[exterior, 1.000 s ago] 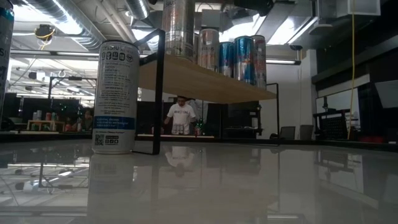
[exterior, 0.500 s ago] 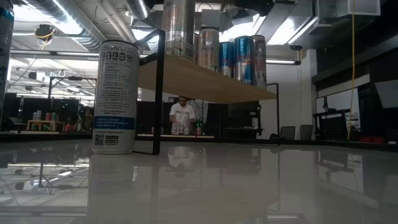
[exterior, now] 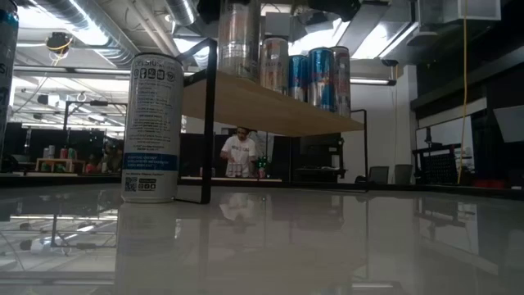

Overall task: Place canned beverage on shelf
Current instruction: Put the white-yellow soda can on the shelf aligned with the other white-yellow soda cans

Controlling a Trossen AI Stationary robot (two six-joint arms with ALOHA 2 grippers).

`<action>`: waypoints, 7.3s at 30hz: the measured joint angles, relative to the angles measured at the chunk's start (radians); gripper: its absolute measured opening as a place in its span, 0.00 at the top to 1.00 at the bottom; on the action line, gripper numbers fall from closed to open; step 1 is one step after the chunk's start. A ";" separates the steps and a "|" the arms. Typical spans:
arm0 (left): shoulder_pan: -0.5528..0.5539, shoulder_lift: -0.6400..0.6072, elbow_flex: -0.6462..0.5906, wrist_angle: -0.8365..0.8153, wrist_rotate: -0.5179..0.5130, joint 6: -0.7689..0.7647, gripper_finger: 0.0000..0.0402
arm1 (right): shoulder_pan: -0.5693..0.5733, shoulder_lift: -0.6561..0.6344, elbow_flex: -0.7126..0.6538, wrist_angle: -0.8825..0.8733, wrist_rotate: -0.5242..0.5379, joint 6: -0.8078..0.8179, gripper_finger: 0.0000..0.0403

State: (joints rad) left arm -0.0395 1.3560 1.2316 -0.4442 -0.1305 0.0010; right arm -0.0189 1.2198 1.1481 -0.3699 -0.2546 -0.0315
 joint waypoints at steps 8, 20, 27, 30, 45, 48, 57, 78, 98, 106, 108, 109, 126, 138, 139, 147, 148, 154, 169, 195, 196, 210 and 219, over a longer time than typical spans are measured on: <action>-0.002 0.001 0.000 0.046 -0.059 -0.018 0.42 | 0.000 0.000 0.000 0.001 0.000 0.000 0.04; 0.062 0.044 0.000 0.187 -0.076 -0.016 0.39 | 0.000 0.000 0.000 0.103 0.000 0.000 0.04; 0.140 0.126 0.022 0.239 -0.006 0.008 0.39 | -0.001 -0.003 0.014 0.126 0.000 0.000 0.04; 0.164 0.150 0.048 0.238 0.000 0.010 0.39 | -0.001 -0.004 0.043 0.115 0.000 0.000 0.04; 0.188 0.166 0.069 0.231 0.017 0.011 0.38 | -0.001 -0.005 0.097 0.099 0.158 -0.001 0.04; 0.188 0.166 0.069 0.232 0.017 0.011 0.38 | -0.001 -0.005 0.097 0.092 0.158 -0.001 0.04; 0.188 0.166 0.069 0.232 -0.020 0.007 0.38 | -0.001 -0.005 0.097 0.049 0.158 -0.001 0.04; 0.188 0.165 0.069 0.232 -0.069 0.001 0.29 | -0.001 -0.005 0.097 0.051 0.158 0.000 0.04; 0.188 0.154 0.071 0.233 -0.070 0.009 0.19 | -0.001 -0.005 0.096 -0.001 0.158 0.000 0.04; 0.180 0.146 0.078 0.220 -0.070 0.012 0.19 | -0.001 -0.005 0.096 -0.008 0.158 0.000 0.04; 0.175 0.146 0.092 0.197 -0.070 0.012 0.19 | -0.001 -0.005 0.096 -0.008 0.158 0.000 0.04; 0.173 0.146 0.099 0.188 -0.070 0.012 0.19 | -0.001 -0.005 0.096 -0.008 0.158 0.000 0.04; 0.134 0.146 0.176 0.079 -0.072 0.018 0.20 | -0.001 -0.005 0.096 -0.039 0.180 0.000 0.04; 0.130 0.087 0.178 0.008 -0.112 0.029 0.20 | 0.000 -0.005 0.096 -0.060 0.195 0.000 0.04; 0.128 0.081 0.178 -0.008 -0.101 0.027 0.20 | 0.000 -0.005 0.096 -0.059 0.195 0.000 0.04; 0.080 0.061 0.177 -0.101 -0.084 0.027 0.20 | -0.001 0.046 0.096 -0.054 0.219 0.000 0.04; 0.074 0.062 0.177 -0.118 -0.085 0.026 0.20 | -0.001 0.052 0.096 -0.052 0.219 0.000 0.04; 0.052 0.064 0.177 -0.173 -0.095 -0.017 0.20 | -0.001 0.097 0.096 -0.051 0.270 -0.001 0.04; 0.054 0.133 0.175 -0.129 -0.175 -0.047 0.20 | -0.001 0.116 0.096 -0.047 0.301 0.000 0.04; 0.039 0.144 0.175 -0.115 -0.114 -0.041 0.20 | -0.002 0.116 0.096 -0.042 0.376 -0.004 0.04; 0.039 0.144 0.175 -0.115 -0.115 -0.041 0.20 | -0.002 0.116 0.096 -0.042 0.376 -0.004 0.04; 0.039 0.144 0.175 -0.076 -0.117 -0.046 0.20 | -0.001 0.038 0.096 -0.050 0.375 -0.004 0.04; 0.039 0.144 0.175 -0.004 -0.119 -0.046 0.20 | -0.001 0.011 0.096 -0.055 0.375 -0.004 0.04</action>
State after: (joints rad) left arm -0.0006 1.4998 1.4063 -0.4486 -0.2493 -0.0448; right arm -0.0196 1.2304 1.2442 -0.4247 0.1204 -0.0353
